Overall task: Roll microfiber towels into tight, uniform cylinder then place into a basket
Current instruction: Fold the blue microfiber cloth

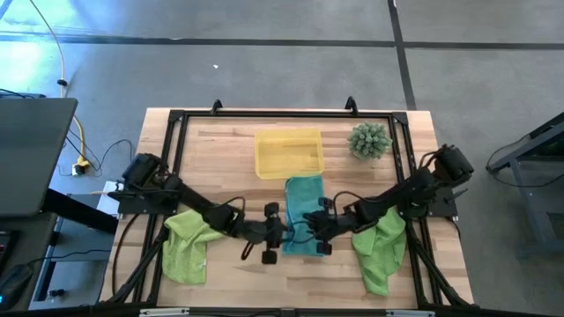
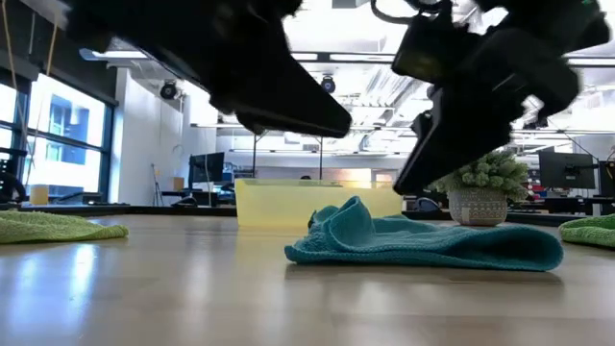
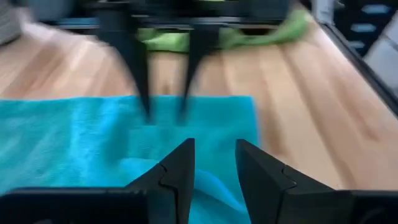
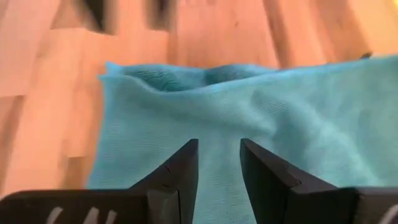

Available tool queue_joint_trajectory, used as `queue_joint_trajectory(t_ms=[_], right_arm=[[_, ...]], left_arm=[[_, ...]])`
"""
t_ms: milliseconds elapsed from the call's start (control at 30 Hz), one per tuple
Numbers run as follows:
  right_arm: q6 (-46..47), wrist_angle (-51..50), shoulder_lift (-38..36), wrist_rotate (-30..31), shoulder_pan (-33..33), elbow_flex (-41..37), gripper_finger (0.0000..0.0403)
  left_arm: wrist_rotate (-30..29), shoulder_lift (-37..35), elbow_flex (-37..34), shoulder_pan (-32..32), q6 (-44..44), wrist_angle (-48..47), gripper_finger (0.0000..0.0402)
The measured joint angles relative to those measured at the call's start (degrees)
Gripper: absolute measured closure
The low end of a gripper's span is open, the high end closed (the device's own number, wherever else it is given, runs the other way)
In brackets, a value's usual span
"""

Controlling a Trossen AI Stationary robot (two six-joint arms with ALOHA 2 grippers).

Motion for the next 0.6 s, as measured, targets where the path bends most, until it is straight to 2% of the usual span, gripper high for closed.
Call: queue_joint_trajectory(t_ms=[300, 600], right_arm=[[9.92, -0.16, 4.59, 3.19, 4.19, 0.01, 0.0291], [14.87, 0.3, 6.97, 1.83, 7.46, 0.17, 0.0291]], left_arm=[[0.66, 2.73, -0.05, 5.29, 0.25, 0.78, 0.0311], [9.8, 6.61, -0.08, 9.88, 0.22, 0.37, 0.0314]])
